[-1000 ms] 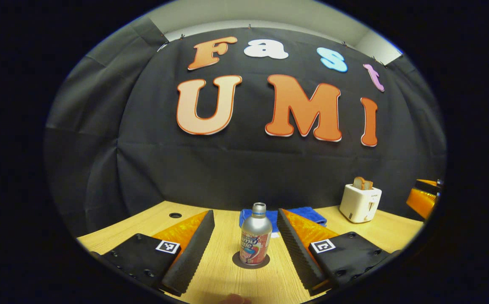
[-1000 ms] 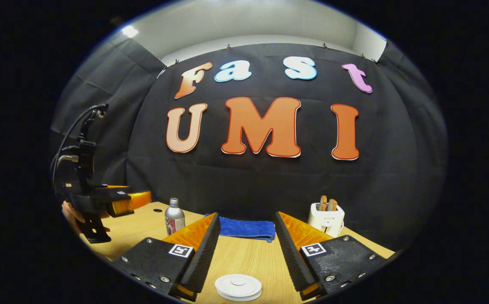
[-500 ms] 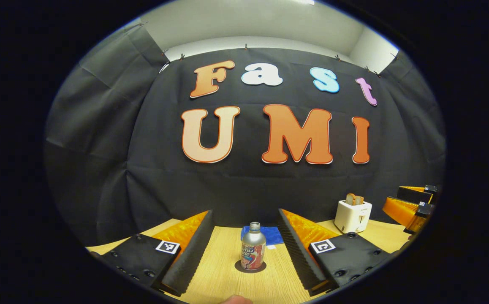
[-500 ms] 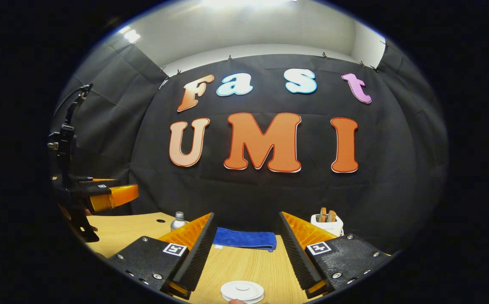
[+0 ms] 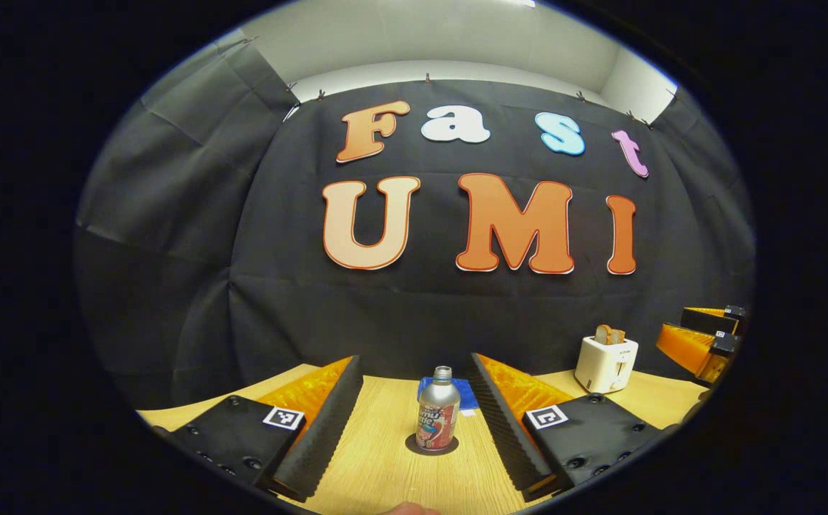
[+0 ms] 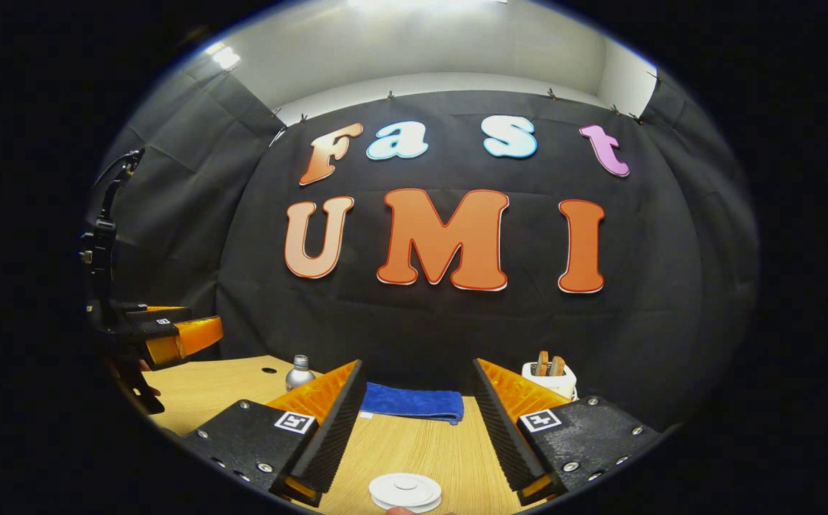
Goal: Open the teacup lid with one hand, grasp the water bottle and pour water into the teacup with the other hand; after pouring, place the water bottle on the coaster and then close the teacup lid.
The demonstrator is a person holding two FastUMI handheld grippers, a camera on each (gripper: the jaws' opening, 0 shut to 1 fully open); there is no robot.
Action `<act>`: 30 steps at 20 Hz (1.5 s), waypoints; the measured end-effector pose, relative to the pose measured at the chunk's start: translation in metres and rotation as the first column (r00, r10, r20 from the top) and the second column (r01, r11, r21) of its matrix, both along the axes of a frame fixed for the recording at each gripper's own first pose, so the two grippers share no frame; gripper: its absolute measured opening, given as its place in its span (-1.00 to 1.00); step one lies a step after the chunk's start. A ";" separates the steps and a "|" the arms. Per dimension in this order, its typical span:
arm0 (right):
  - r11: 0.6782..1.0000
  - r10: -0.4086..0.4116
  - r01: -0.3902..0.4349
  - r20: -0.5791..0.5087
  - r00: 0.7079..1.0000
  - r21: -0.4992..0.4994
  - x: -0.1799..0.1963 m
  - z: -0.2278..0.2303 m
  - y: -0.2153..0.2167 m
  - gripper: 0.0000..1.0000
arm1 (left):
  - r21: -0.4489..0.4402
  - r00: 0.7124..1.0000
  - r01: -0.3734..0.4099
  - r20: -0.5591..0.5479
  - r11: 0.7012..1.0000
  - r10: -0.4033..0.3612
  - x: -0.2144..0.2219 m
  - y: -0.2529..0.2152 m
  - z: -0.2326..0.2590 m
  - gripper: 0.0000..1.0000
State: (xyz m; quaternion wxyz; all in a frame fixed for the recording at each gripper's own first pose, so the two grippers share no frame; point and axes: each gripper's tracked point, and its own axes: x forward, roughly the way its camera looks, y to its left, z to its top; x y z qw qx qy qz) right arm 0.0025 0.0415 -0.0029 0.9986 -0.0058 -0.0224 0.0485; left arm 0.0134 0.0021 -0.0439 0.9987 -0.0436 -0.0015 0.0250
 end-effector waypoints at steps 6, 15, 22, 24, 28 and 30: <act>1.000 0.000 0.000 -0.007 1.000 0.006 0.003 -0.003 0.001 0.78 | 0.022 1.000 0.016 0.012 1.000 -0.016 -0.002 -0.007 0.004 0.94; 1.000 -0.010 0.010 -0.008 1.000 0.013 0.003 -0.003 -0.007 0.78 | 0.057 0.999 0.010 0.037 0.998 -0.012 0.003 -0.008 0.009 0.93; 1.000 -0.014 0.015 -0.005 1.000 0.011 0.002 -0.002 -0.010 0.77 | 0.045 0.999 0.023 0.041 0.999 -0.024 0.005 -0.013 0.011 0.94; 1.000 -0.013 0.013 -0.011 1.000 0.010 0.001 -0.004 -0.010 0.78 | 0.043 0.999 0.018 0.038 0.999 -0.019 0.006 -0.012 0.008 0.92; 1.000 -0.020 0.020 -0.014 1.000 0.012 0.001 -0.003 -0.014 0.77 | 0.045 0.999 0.009 0.035 0.999 -0.010 0.006 -0.009 0.008 0.93; 1.000 -0.027 0.027 -0.014 1.000 0.013 0.001 -0.001 -0.016 0.77 | 0.049 1.000 0.011 0.027 0.999 -0.012 0.006 -0.010 0.006 0.93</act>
